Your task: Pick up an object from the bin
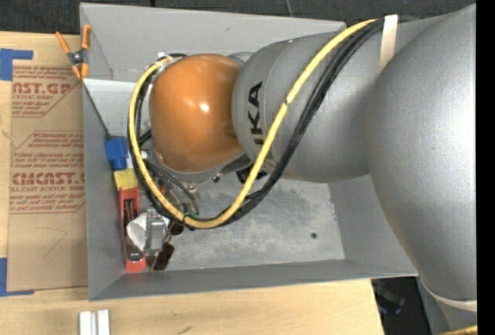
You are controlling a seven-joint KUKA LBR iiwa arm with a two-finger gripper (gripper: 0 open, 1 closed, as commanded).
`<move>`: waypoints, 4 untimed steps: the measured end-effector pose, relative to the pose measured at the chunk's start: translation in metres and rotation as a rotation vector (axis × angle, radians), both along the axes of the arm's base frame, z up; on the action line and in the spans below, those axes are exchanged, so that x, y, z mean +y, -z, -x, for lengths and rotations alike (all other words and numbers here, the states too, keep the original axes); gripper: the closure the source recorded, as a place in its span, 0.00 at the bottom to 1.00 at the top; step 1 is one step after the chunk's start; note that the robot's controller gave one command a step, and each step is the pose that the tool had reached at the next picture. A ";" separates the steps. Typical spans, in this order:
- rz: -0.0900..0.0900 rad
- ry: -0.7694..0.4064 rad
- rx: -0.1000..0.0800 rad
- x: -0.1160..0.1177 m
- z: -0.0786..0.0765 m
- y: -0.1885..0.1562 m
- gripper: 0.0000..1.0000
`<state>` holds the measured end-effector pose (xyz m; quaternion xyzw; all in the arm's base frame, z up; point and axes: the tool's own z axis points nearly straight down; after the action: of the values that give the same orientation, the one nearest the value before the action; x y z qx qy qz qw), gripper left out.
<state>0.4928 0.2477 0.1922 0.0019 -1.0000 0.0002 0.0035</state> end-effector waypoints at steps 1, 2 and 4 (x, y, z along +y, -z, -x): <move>-0.002 0.002 -0.007 -0.001 -0.002 -0.005 0.00; -0.005 -0.069 -0.014 0.000 -0.004 0.021 0.00; -0.005 -0.419 -0.012 -0.008 -0.004 0.072 0.00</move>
Offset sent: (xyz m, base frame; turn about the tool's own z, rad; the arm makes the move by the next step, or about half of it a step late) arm 0.0017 -0.0021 -0.0725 -0.1804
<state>0.4964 0.2402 0.1203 0.2099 -0.9777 -0.0017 -0.0028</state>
